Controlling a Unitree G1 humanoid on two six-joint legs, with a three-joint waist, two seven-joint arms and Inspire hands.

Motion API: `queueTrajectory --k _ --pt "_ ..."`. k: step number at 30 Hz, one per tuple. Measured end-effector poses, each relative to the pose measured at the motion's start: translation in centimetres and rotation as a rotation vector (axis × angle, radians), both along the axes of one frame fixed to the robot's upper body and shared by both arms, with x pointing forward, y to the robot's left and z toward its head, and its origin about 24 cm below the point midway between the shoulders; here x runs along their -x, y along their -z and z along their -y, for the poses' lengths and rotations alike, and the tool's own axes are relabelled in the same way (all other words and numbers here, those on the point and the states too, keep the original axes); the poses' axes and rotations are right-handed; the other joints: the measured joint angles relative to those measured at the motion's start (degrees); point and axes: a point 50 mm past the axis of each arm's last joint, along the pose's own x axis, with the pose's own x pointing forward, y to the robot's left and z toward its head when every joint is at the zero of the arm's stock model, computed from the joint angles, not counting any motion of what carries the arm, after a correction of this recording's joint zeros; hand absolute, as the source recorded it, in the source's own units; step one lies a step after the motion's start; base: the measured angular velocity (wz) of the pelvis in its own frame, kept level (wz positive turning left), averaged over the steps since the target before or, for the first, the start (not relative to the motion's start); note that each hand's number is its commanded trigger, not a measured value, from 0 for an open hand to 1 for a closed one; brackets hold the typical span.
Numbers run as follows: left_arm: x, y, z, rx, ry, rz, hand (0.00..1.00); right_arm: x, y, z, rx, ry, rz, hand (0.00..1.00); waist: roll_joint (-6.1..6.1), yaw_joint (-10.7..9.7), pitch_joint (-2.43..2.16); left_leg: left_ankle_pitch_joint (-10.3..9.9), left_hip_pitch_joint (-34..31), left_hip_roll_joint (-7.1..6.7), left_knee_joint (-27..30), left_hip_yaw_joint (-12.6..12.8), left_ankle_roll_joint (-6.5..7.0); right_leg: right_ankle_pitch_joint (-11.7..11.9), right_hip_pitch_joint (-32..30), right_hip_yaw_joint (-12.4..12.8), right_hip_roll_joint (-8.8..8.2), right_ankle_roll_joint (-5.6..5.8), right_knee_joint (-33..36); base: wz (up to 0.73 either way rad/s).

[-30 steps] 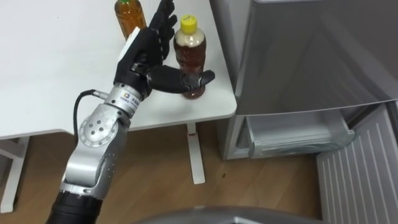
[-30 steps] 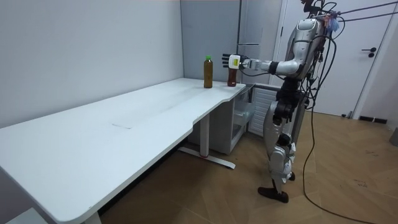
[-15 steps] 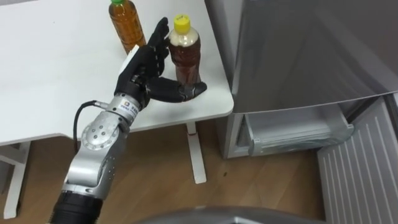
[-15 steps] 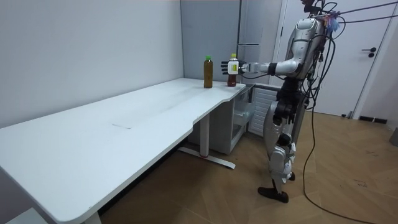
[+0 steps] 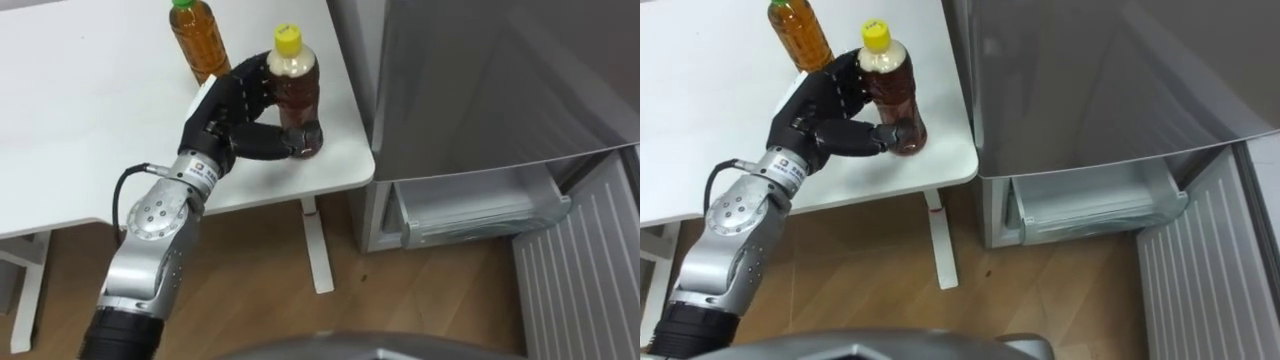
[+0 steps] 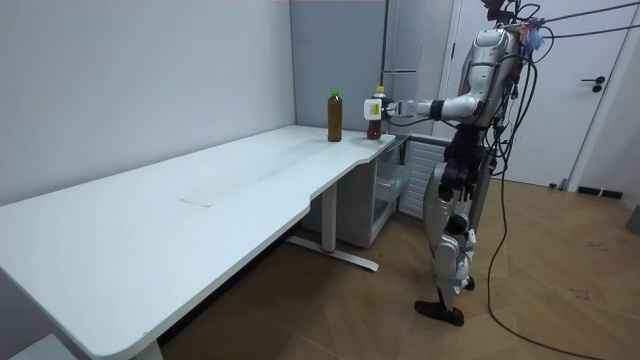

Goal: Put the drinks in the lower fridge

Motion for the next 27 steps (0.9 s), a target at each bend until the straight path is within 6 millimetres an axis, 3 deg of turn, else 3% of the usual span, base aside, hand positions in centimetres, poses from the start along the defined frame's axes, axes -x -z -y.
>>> queueTrajectory --k 13,27 --pt "0.07 0.55 0.09 -0.003 -0.009 -0.035 1.0 0.24 0.0 -0.04 -0.004 0.001 0.001 0.0 -0.16 -0.3 -0.03 0.0 0.0 0.03 0.0 0.2 0.0 0.0 -0.1 0.2 0.03 -0.02 0.0 0.0" --pt "0.12 0.85 0.05 0.014 -0.017 -0.064 1.0 0.06 0.0 -0.11 -0.028 0.003 0.0 0.0 -0.97 -0.2 -0.55 0.0 -0.1 0.11 0.2 0.5 0.01 0.0 -0.6 0.2 0.02 -0.07 0.1 0.0"
